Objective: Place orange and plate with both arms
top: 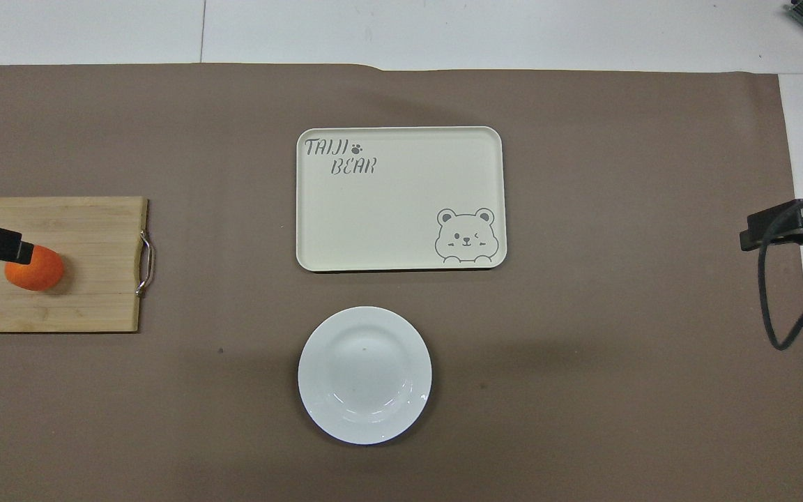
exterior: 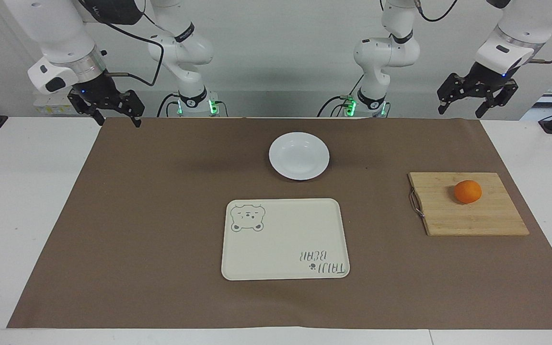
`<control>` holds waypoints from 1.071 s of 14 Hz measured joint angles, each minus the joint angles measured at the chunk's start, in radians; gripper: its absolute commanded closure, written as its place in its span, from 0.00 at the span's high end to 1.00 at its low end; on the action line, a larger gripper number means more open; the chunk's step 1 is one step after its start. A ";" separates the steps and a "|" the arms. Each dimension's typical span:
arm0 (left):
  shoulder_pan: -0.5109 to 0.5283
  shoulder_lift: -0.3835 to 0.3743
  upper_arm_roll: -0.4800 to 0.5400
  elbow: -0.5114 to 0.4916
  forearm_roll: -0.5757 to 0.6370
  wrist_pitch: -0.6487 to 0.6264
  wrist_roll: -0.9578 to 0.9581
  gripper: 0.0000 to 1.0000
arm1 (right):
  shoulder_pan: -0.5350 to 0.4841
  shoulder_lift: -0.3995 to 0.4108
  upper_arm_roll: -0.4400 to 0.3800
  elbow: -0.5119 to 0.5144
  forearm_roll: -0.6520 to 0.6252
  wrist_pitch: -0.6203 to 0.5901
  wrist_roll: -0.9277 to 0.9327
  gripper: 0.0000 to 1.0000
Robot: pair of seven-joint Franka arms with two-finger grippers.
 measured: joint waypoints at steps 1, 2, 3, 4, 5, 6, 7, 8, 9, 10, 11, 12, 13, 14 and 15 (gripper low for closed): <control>0.000 0.000 0.000 0.000 0.000 0.000 0.000 1.00 | 0.000 0.000 0.000 0.000 0.000 0.000 0.000 1.00; 0.000 0.000 0.000 0.000 0.000 -0.002 0.000 1.00 | 0.000 0.000 0.000 0.000 0.000 0.000 0.000 1.00; 0.000 0.000 0.000 0.000 0.000 -0.002 0.000 1.00 | 0.000 0.000 0.000 0.000 0.000 0.000 0.000 1.00; 0.000 0.000 0.000 0.000 0.000 -0.003 0.000 1.00 | 0.000 0.000 0.000 0.000 0.000 0.000 0.000 1.00; 0.000 0.000 0.000 0.000 0.000 -0.003 0.000 1.00 | 0.000 0.000 0.000 0.000 0.000 0.000 0.000 1.00; 0.000 0.000 0.000 0.000 0.000 -0.003 0.000 1.00 | 0.000 0.000 0.000 0.000 0.000 0.000 0.000 1.00; 0.000 0.000 0.000 0.000 0.000 -0.004 0.000 1.00 | 0.000 0.000 0.000 0.000 0.000 0.000 0.000 1.00; 0.000 0.000 0.000 0.000 0.000 -0.005 0.000 1.00 | 0.000 0.000 0.000 0.000 0.000 0.000 0.000 1.00; 0.000 0.000 0.001 0.000 0.000 -0.006 0.000 1.00 | 0.000 0.000 0.000 0.000 0.000 0.000 0.000 1.00; 0.002 0.000 0.002 0.000 0.000 -0.010 0.000 1.00 | 0.000 0.000 0.000 0.000 0.000 0.000 0.000 1.00; 0.003 0.000 0.002 0.000 0.000 -0.019 0.000 1.00 | 0.000 0.000 0.000 0.000 0.000 0.000 0.000 1.00; 0.003 0.000 0.002 0.000 0.000 -0.023 0.000 1.00 | 0.000 0.000 0.000 0.000 0.000 0.000 0.000 1.00; 0.003 0.000 0.002 0.000 0.000 -0.023 0.000 1.00 | 0.000 0.000 0.000 0.000 0.000 0.000 0.000 1.00; 0.003 0.000 0.002 0.000 0.000 -0.022 0.000 1.00 | 0.000 0.000 0.000 0.000 0.000 0.000 0.000 1.00; 0.003 0.000 0.002 -0.001 0.000 -0.020 0.001 1.00 | 0.000 0.000 0.000 0.000 0.000 0.000 0.000 1.00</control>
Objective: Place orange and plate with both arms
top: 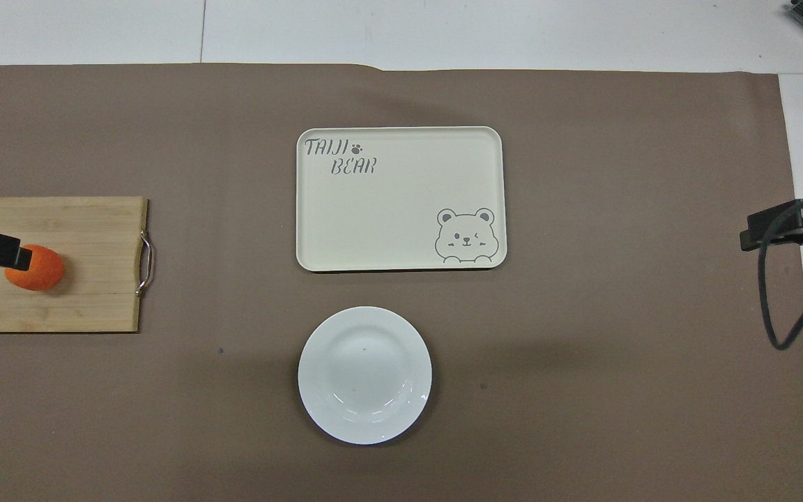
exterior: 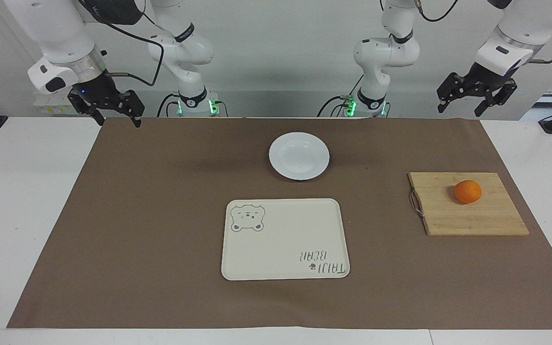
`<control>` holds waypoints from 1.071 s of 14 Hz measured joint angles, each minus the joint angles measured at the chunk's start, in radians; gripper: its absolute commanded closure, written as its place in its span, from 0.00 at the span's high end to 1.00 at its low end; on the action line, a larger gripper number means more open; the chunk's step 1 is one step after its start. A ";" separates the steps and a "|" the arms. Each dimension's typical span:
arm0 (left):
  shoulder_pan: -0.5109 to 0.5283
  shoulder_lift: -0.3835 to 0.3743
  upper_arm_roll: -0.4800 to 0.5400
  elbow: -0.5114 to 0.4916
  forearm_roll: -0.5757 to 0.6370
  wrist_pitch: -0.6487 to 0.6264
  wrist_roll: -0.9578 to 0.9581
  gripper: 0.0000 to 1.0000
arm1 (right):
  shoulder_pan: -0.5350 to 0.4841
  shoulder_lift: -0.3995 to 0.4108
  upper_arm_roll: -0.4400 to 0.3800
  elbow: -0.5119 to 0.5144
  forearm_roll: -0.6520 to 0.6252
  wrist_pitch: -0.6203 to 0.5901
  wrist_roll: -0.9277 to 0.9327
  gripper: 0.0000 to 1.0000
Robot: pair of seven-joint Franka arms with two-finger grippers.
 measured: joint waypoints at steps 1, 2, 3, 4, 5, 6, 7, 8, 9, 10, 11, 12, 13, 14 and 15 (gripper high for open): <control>0.001 0.000 0.000 -0.003 0.000 0.005 0.002 1.00 | 0.000 0.000 0.000 0.000 0.000 0.000 0.000 1.00; 0.004 0.000 0.000 -0.014 0.000 0.024 0.008 1.00 | 0.000 0.000 0.000 0.000 0.000 0.000 0.000 1.00; 0.013 0.000 0.001 -0.031 0.000 0.053 0.019 1.00 | 0.000 0.000 0.000 0.000 0.000 0.000 0.000 1.00; 0.026 0.000 0.002 -0.055 0.000 0.088 0.036 1.00 | 0.000 0.000 0.000 0.000 0.000 0.000 0.000 1.00; 0.040 0.001 0.002 -0.078 0.000 0.116 0.051 1.00 | 0.000 0.000 0.000 0.000 0.000 0.000 0.000 1.00; 0.055 0.001 0.003 -0.103 0.000 0.144 0.068 1.00 | 0.000 0.000 0.000 0.000 0.000 0.000 0.000 1.00; 0.071 0.002 0.004 -0.131 0.000 0.180 0.090 1.00 | 0.000 0.000 0.000 0.000 0.000 0.000 0.000 1.00; 0.083 0.003 0.004 -0.160 0.000 0.218 0.108 1.00 | 0.000 0.000 0.000 0.000 0.000 0.000 0.000 1.00; 0.095 0.004 0.005 -0.191 0.000 0.257 0.120 1.00 | 0.000 0.000 0.000 0.000 0.000 0.000 0.000 1.00; 0.104 0.005 0.005 -0.219 0.000 0.291 0.128 1.00 | 0.000 0.000 0.000 0.000 0.000 0.000 0.000 1.00; 0.114 0.007 0.005 -0.249 0.000 0.331 0.142 1.00 | 0.000 0.000 0.000 0.000 0.000 0.000 0.000 1.00; 0.128 0.008 0.005 -0.280 -0.004 0.373 0.163 1.00 | 0.000 0.000 0.000 0.000 0.000 0.000 0.000 1.00; 0.143 0.010 0.005 -0.311 -0.011 0.413 0.184 1.00 | 0.000 0.000 0.000 0.000 0.000 0.000 0.000 1.00; 0.162 0.013 0.005 -0.341 -0.016 0.454 0.206 1.00 | 0.000 0.000 0.000 0.000 0.000 0.000 0.000 1.00; 0.179 0.020 0.006 -0.367 -0.020 0.492 0.231 1.00 | 0.000 0.000 0.000 0.000 0.000 0.000 0.000 1.00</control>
